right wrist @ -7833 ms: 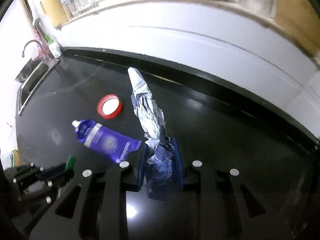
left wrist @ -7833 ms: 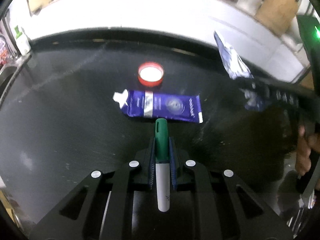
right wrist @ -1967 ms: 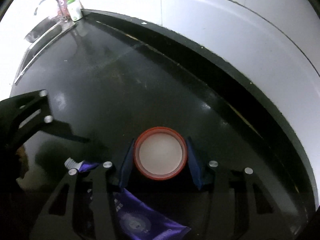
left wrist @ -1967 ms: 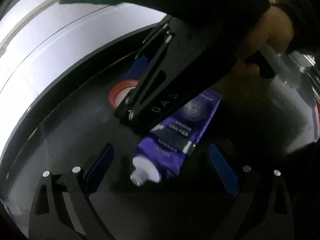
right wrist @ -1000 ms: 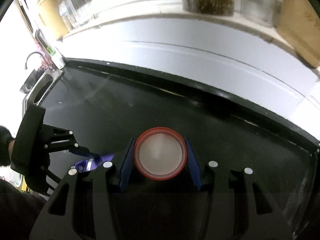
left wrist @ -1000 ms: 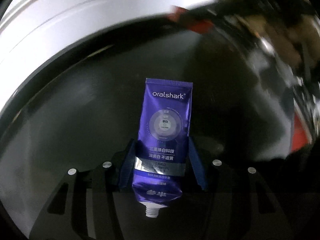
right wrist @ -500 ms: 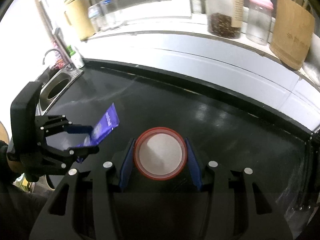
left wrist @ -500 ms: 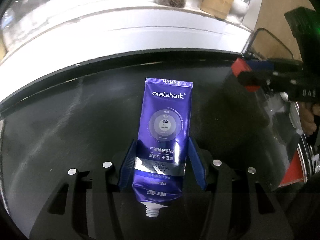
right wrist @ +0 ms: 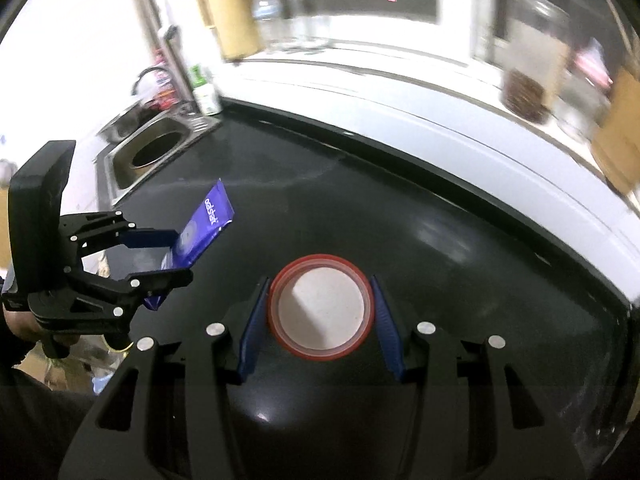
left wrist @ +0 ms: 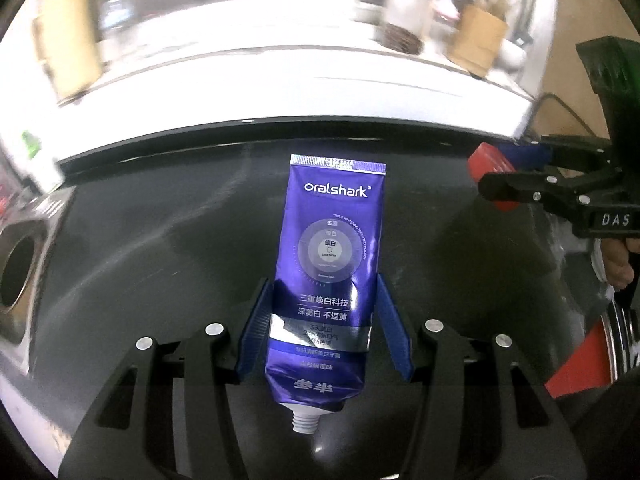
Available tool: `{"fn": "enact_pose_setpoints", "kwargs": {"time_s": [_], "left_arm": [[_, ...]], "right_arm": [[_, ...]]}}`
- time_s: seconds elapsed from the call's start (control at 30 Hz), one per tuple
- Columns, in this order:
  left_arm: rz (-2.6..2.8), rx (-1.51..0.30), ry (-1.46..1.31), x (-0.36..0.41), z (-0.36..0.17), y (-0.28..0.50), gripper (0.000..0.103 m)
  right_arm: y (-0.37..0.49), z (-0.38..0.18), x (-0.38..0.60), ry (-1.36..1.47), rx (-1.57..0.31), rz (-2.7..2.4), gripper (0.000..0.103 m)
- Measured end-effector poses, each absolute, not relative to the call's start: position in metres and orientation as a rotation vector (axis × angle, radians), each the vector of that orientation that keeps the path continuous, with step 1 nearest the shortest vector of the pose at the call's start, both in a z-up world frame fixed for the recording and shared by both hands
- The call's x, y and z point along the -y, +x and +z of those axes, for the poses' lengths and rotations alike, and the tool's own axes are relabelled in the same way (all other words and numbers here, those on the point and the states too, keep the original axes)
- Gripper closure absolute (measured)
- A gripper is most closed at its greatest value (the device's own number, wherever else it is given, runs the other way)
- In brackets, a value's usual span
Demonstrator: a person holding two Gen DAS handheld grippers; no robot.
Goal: Collect trash
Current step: 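Carry the tube and cap over the bin and open both tools to drop them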
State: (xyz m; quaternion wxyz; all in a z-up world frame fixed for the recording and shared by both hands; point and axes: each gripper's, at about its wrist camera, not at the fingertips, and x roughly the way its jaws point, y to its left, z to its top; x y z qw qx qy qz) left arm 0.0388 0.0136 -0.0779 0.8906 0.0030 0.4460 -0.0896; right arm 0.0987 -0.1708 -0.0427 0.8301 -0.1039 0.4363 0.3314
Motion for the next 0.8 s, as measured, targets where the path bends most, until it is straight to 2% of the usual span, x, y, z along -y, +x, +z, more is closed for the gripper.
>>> {"fn": "enact_pose_setpoints", "kwargs": {"time_s": [0.3,0.47,0.63,0.8], "left_arm": [[0.142,-0.881,-0.098,-0.120,-0.051,-0.071,0.052],[0.358,-0.889,-0.165,-0.180,-0.055,-0.144,0.052],[0.559,-0.924,-0.256,-0.236,-0.077,-0.221,0.052],[0.725,-0.979,-0.358,-0.289,-0.125,-0.294,0.052]], "right_arm": [[0.044,-0.023,0.017,-0.335,-0.865,1.042,0.054],[-0.010,-0.024,-0.093,-0.386,-0.859,1.292,0.054],[-0.070,-0.040,-0.192,-0.465,-0.880,1.477,0.054],[-0.123,-0.073,-0.274,-0.545,-0.938,1.584,0.054]]}}
